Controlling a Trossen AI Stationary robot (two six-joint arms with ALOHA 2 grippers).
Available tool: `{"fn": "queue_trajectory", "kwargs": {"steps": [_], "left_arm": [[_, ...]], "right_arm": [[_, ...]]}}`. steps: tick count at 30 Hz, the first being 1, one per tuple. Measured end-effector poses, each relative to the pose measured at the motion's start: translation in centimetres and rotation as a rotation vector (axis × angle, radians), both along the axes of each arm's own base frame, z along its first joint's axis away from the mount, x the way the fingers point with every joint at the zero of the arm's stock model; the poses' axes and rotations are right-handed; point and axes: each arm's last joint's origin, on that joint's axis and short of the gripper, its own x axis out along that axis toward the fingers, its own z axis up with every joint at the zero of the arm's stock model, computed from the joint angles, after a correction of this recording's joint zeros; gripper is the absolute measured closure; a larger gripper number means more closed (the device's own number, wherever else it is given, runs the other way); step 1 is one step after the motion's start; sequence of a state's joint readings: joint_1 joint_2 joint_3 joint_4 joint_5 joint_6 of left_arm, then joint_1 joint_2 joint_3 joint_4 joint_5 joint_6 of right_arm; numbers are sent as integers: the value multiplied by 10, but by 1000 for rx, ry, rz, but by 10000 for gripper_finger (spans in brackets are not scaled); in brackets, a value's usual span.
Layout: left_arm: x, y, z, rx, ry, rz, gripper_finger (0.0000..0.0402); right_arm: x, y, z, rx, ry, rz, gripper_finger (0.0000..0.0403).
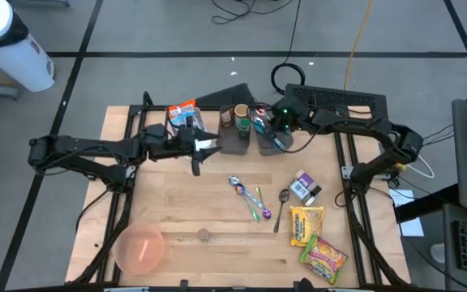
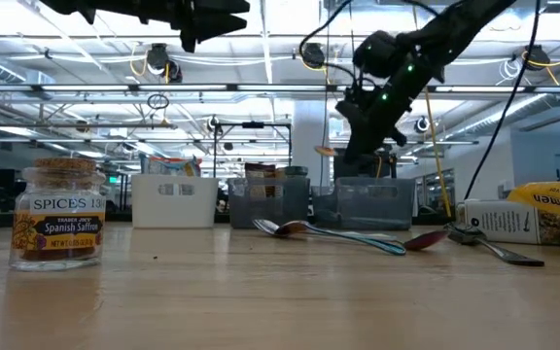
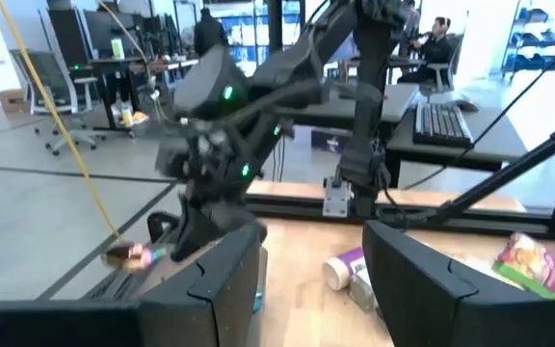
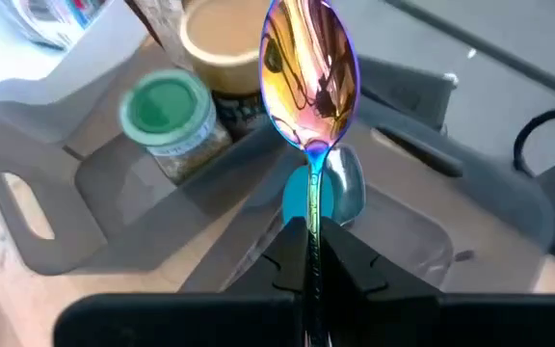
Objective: Pick & Place Food Item
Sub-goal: Put the middle purple spoon into the right black bin
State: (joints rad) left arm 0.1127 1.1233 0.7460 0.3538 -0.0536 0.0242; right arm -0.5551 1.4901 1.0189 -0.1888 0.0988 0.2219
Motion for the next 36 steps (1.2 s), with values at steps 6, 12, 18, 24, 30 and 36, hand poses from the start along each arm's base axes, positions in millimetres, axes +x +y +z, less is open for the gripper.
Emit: {"fn": "queue_trajectory", "kwargs": {"steps": [6,12,18,24,30,36], "left_arm": [[0,0,-2,-3,18,0,210],[0,0,-2,-13,17,0,210],[0,0,-2,-35,15,0,210],[0,-1,-3,-51,25,-4,210],[0,-1,-5,-59,43,-3,210],[0,-1,-7,-62,60,-3,211]], "right_arm": [[5,-8,-19,30,49,-16,400],[8,-12,-32,74,62,4,400],[12,-14,-43,113,84,-1,401],[21,-20,-47,128,108,-4,401],[26,-23,-57,162,157,-8,402],[26,-23,-66,189,198,-14,402]]}}
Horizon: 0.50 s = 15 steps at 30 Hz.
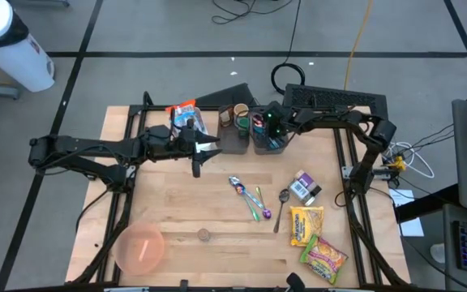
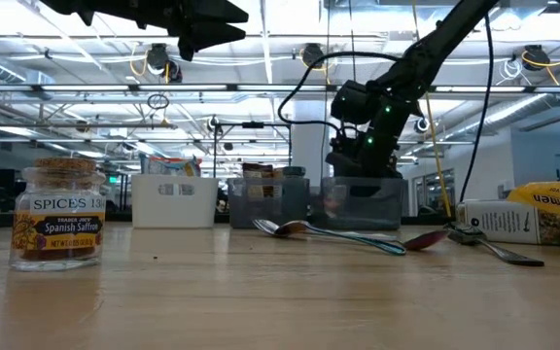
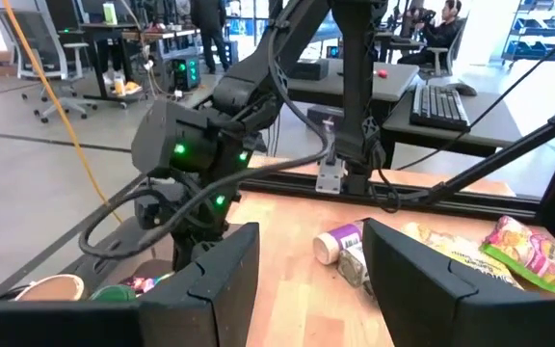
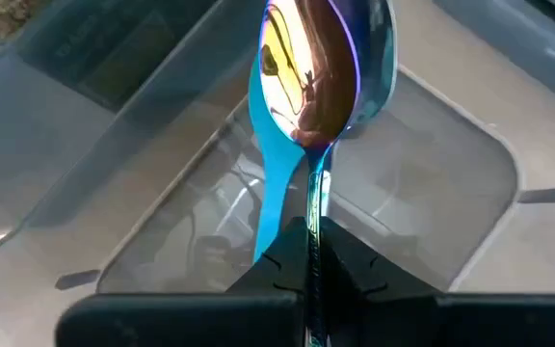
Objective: Pick & Place Food Item
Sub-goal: Put the middle purple spoon into the right black bin
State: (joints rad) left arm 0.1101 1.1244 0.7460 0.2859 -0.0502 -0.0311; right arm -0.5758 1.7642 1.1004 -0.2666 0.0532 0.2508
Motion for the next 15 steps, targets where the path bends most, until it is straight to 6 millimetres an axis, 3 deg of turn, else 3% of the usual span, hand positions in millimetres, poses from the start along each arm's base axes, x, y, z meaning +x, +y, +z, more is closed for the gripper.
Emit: {"fn": "queue_trajectory", "kwargs": {"steps": [15], "left_arm": [[0,0,0,1,-1,1,211]], "right_arm": [[0,1,0,15,-6,-19,402]]}}
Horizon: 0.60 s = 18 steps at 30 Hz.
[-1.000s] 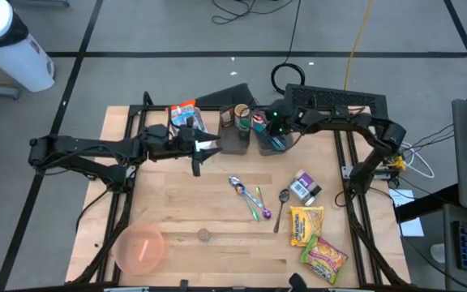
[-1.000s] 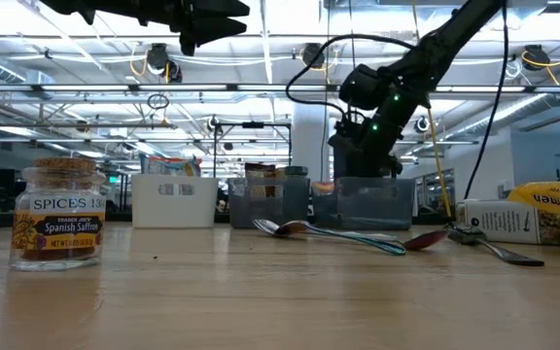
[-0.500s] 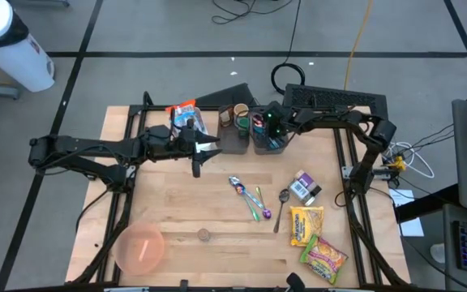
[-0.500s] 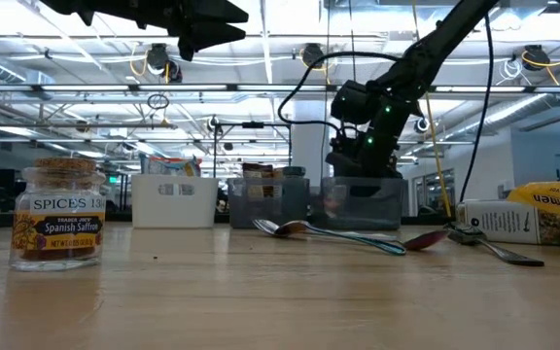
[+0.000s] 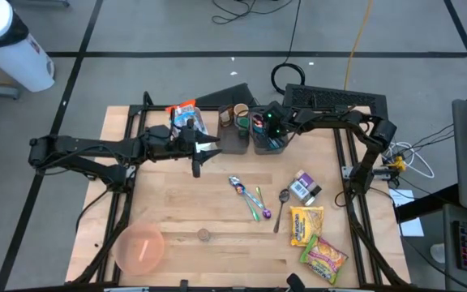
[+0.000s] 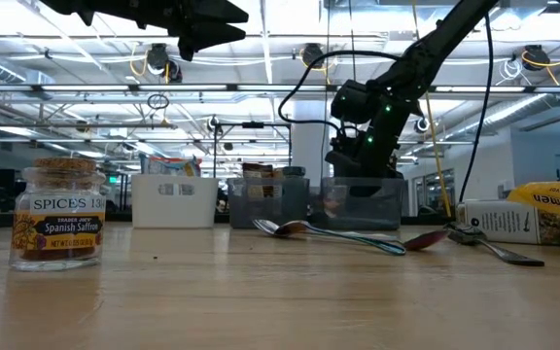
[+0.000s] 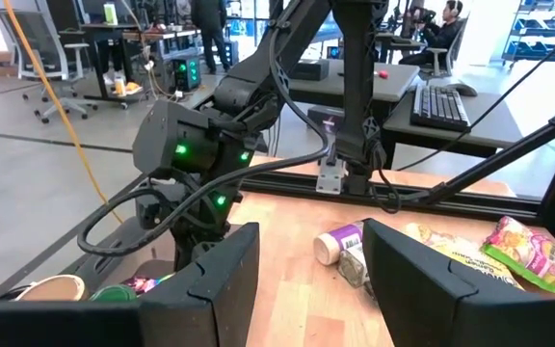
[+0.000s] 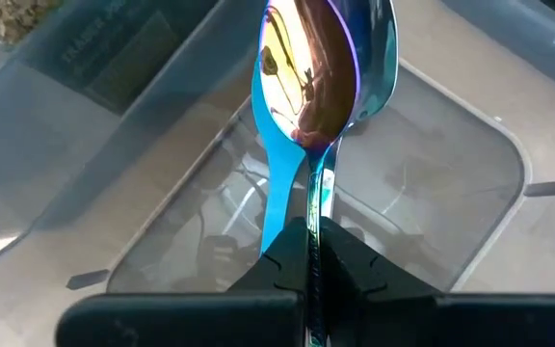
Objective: Pick & Place Food Item
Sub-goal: Put the middle purple spoon into the right black bin
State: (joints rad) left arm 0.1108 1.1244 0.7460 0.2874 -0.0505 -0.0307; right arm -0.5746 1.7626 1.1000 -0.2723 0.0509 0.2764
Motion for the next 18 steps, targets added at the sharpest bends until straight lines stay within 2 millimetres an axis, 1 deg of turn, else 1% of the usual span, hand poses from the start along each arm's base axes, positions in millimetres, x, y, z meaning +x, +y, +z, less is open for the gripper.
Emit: {"fn": "queue_trajectory", "kwargs": {"steps": [18], "left_arm": [[0,0,0,1,-1,1,210]], "right_arm": [[-1,2,-1,31,8,13,403]]}}
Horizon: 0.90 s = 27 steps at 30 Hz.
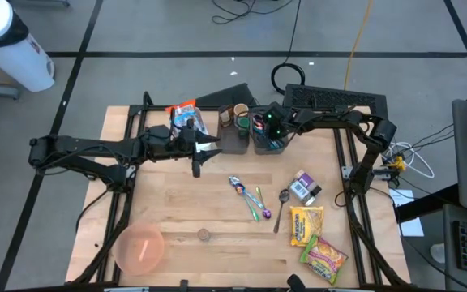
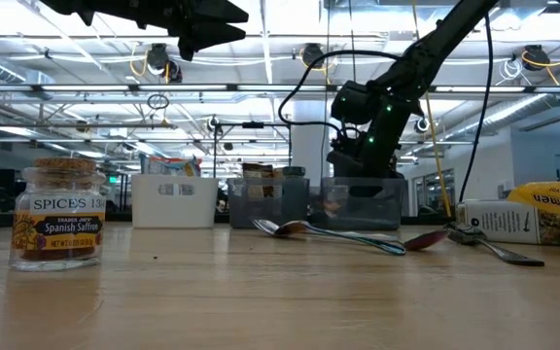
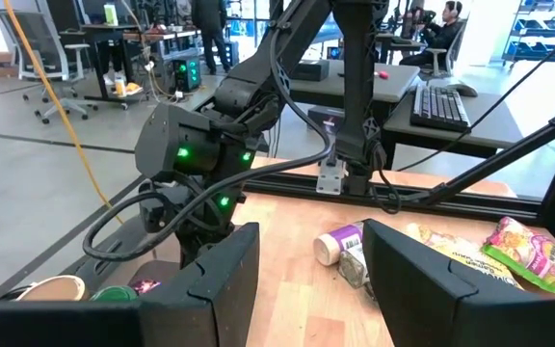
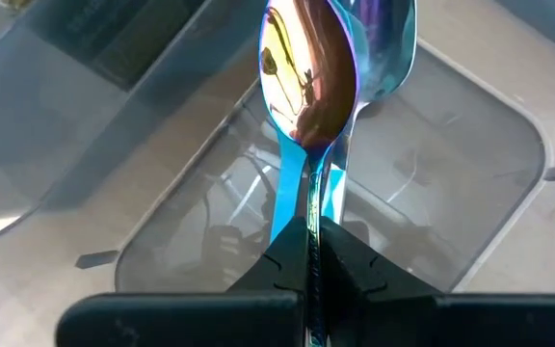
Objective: Pick & Place Food Item
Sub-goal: Put the middle purple spoon into the right black bin
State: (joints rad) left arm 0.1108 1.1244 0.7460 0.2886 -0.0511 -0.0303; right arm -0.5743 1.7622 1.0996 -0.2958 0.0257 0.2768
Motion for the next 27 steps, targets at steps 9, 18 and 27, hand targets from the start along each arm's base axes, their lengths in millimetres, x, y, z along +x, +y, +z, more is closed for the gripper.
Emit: {"fn": "queue_trajectory", "kwargs": {"steps": [9,18,27], "left_arm": [[0,0,0,0,0,0,210],[0,0,0,0,-1,0,210],[0,0,0,0,-1,-1,210]], "right_arm": [[0,-1,0,-18,0,-25,402],[3,-3,2,-35,-35,-36,402],[6,-4,-13,-20,-2,-38,402]]}}
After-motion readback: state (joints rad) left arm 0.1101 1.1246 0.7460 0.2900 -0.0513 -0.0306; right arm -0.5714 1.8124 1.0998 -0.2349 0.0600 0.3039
